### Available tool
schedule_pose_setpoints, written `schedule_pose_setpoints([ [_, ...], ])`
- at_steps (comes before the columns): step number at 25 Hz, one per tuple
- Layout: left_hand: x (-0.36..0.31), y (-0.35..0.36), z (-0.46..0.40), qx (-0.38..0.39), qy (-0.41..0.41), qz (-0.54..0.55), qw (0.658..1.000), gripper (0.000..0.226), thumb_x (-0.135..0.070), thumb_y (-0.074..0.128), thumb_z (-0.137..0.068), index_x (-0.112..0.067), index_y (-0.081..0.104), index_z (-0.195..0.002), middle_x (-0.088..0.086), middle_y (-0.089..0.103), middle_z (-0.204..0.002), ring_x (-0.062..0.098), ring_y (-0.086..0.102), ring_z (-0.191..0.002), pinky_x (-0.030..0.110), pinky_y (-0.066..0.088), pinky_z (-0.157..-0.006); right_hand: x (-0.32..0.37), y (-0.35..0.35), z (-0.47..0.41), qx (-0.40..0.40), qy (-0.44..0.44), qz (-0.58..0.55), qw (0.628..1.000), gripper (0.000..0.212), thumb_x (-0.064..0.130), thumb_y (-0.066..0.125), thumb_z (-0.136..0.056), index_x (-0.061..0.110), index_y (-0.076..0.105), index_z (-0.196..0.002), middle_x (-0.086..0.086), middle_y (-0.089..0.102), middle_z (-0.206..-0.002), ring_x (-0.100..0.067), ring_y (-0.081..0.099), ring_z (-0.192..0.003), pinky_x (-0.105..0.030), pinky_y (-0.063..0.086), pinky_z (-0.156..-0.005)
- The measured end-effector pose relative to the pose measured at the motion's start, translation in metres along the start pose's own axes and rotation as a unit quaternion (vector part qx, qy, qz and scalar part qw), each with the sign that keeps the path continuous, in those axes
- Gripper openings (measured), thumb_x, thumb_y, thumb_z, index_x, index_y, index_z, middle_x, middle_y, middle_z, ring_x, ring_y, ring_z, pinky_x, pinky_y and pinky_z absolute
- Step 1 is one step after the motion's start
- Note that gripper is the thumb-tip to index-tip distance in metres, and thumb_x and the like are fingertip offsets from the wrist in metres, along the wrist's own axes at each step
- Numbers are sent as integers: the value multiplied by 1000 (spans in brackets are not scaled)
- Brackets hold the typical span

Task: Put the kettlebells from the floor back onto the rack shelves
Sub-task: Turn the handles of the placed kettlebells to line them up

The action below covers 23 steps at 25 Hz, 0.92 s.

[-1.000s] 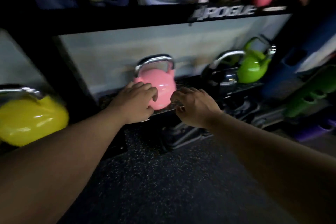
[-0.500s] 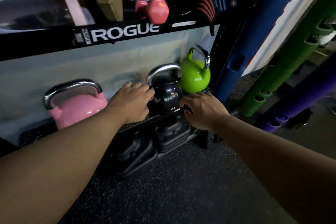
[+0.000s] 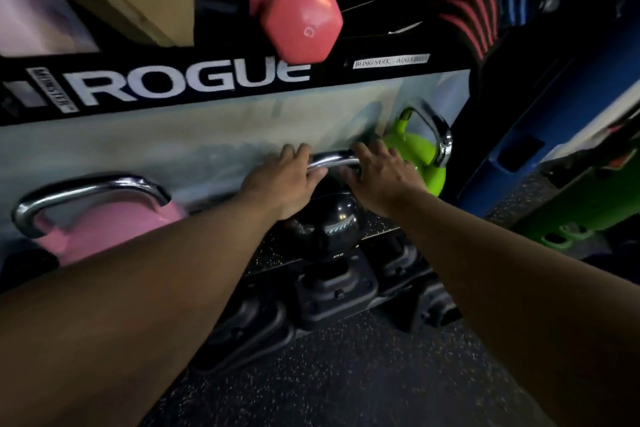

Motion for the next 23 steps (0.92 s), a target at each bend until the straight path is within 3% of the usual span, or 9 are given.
schedule_pose_setpoints([
  [4,-11,31,-15,-61,-114,139,982,45,-55,28,-100,-25,39,-132,13,46,-133,40,45,-121,50,46,-89,-11,28,-29,16,-43,-54,998,58,63,31,-95,23,38,-137,-17,50,-131,-41,50,-119,-52,46,-92],
  [7,-24,50,-9,-96,-224,275,930,49,-58,31,-99,-43,29,-146,9,14,-160,42,18,-144,54,33,-108,-22,35,-38,25,-74,-173,982,60,67,38,-91,22,43,-130,-18,53,-125,-42,53,-115,-50,47,-93],
  [9,-28,53,-13,-121,-277,342,890,54,-61,34,-97,-50,21,-148,3,-8,-166,38,-3,-150,57,22,-115,-28,37,-43,29,-60,-243,968,59,65,46,-89,21,47,-127,-19,55,-122,-42,55,-113,-46,47,-94],
  [11,-21,45,-29,-109,-250,346,898,55,-61,38,-96,-50,23,-148,2,-11,-166,37,-1,-151,54,18,-117,-34,36,-40,-18,-42,-277,960,55,60,53,-89,17,52,-122,-22,58,-115,-44,56,-108,-46,47,-92],
  [13,-12,42,-45,-73,-233,367,898,68,-65,43,-93,-48,14,-152,6,-8,-166,35,10,-151,50,19,-118,-41,39,-33,-57,-28,-296,953,46,52,58,-91,15,56,-118,-20,62,-110,-41,58,-102,-43,47,-88],
  [15,-13,55,-48,-89,-273,434,854,86,-67,50,-89,-34,9,-157,15,20,-162,32,32,-144,43,31,-113,-54,47,-32,-6,-6,-365,931,37,50,61,-89,20,59,-109,-10,67,-101,-29,61,-92,-36,47,-81],
  [18,-20,71,-47,-114,-310,477,815,84,-72,42,-89,-23,17,-152,10,55,-139,30,55,-126,33,41,-94,-52,51,-33,97,47,-525,844,35,55,56,-90,22,63,-98,-4,69,-83,-18,60,-75,-34,49,-73],
  [21,-19,57,-57,-74,-268,493,824,67,-67,31,-96,-25,26,-148,-4,50,-126,15,48,-117,29,31,-91,-35,59,-12,94,74,-576,808,37,47,34,-102,24,62,-111,-5,65,-90,-12,57,-76,-28,44,-69],
  [23,-25,53,-63,-53,-230,511,827,59,-57,28,-101,-25,27,-150,-6,43,-124,7,38,-113,25,24,-93,-29,64,3,85,78,-593,797,38,46,29,-103,25,60,-113,-5,64,-91,-18,60,-85,-32,47,-76],
])
Point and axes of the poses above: each hand's wrist, its own z-axis away from the middle knuckle, its own y-axis out of the palm, x = y × z, the point moved 5 cm from there along -z, towards the middle knuckle
